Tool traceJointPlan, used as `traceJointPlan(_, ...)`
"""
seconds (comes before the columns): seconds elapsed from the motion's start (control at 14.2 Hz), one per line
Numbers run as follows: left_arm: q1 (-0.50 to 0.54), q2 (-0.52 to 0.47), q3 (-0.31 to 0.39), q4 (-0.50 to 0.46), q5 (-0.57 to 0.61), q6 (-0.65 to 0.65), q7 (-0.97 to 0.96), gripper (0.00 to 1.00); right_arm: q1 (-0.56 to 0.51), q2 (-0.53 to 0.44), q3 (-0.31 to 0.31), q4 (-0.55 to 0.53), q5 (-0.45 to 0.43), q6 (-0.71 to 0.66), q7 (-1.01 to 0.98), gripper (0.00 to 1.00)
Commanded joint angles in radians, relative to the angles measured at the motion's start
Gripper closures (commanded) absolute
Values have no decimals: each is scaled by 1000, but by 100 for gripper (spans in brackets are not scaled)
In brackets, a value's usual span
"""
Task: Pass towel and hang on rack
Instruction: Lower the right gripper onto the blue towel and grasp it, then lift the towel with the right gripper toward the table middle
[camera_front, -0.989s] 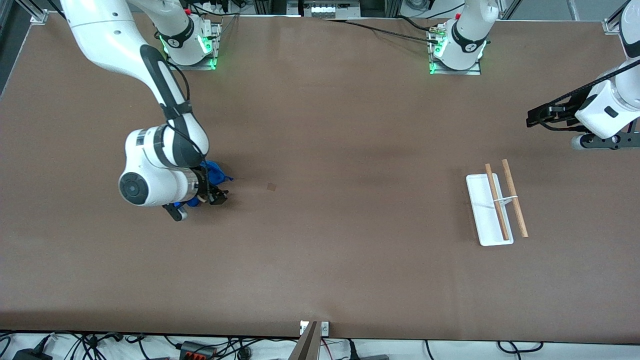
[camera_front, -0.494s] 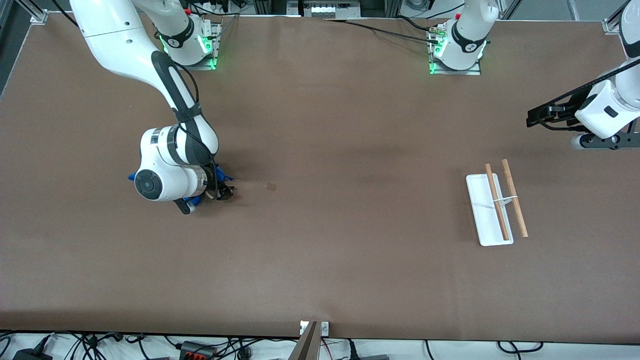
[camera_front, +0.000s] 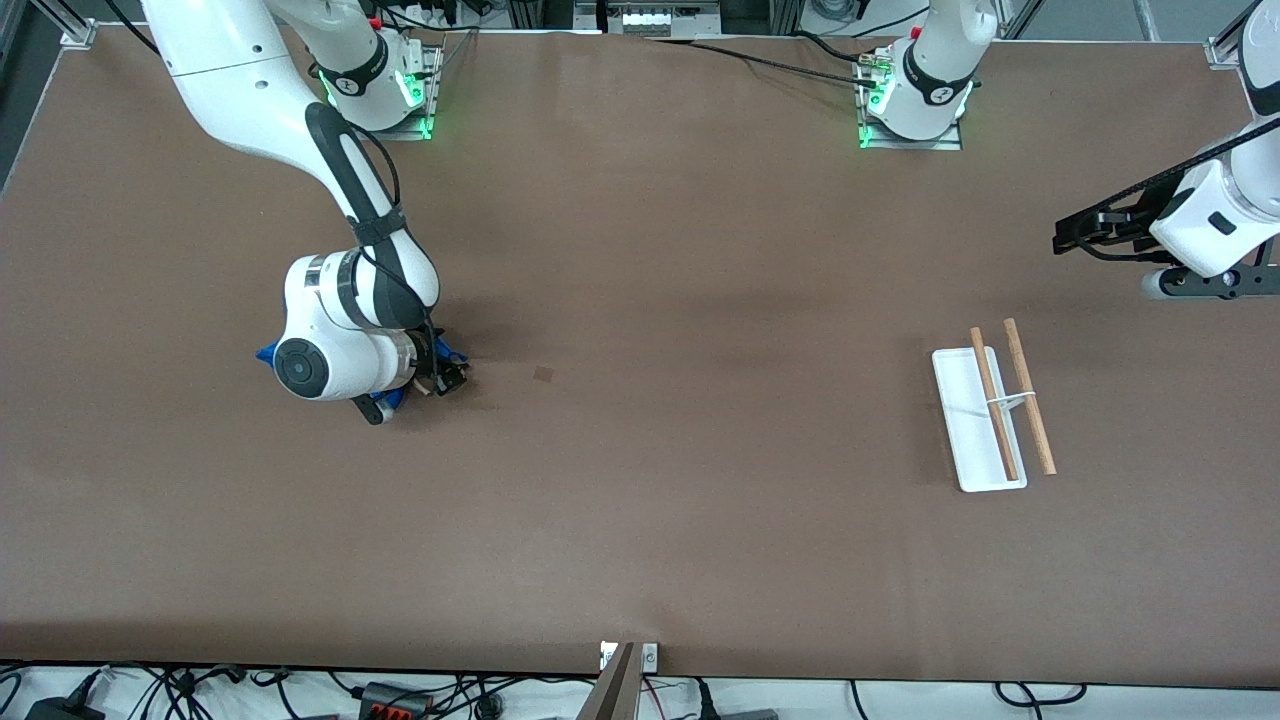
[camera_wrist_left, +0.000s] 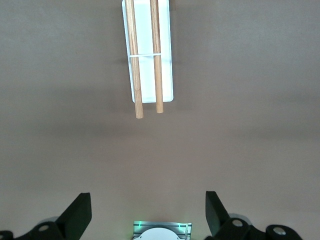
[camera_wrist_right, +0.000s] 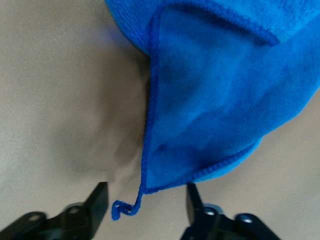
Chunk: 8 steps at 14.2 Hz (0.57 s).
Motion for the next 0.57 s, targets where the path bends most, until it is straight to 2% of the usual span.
traceJointPlan(0.0, 7, 4, -5, 13, 11, -16, 23, 0, 13, -17, -6, -25, 14, 6, -16, 65)
traceJointPlan(0.07, 7, 4, -6, 15, 11, -16, 23, 0, 13, -19, -4, -25, 14, 1, -39, 70)
traceJointPlan(0.14, 7, 3, -5, 13, 11, -16, 23, 0, 13, -19, -6, -25, 14, 0, -53, 86)
traceJointPlan(0.28, 7, 3, -5, 13, 11, -17, 23, 0, 13, -20, -6, -25, 11, -8, -105, 100)
traceJointPlan(0.49, 7, 4, -6, 13, 11, -17, 23, 0, 14, -28, -6, -10, 0, -34, -144, 100)
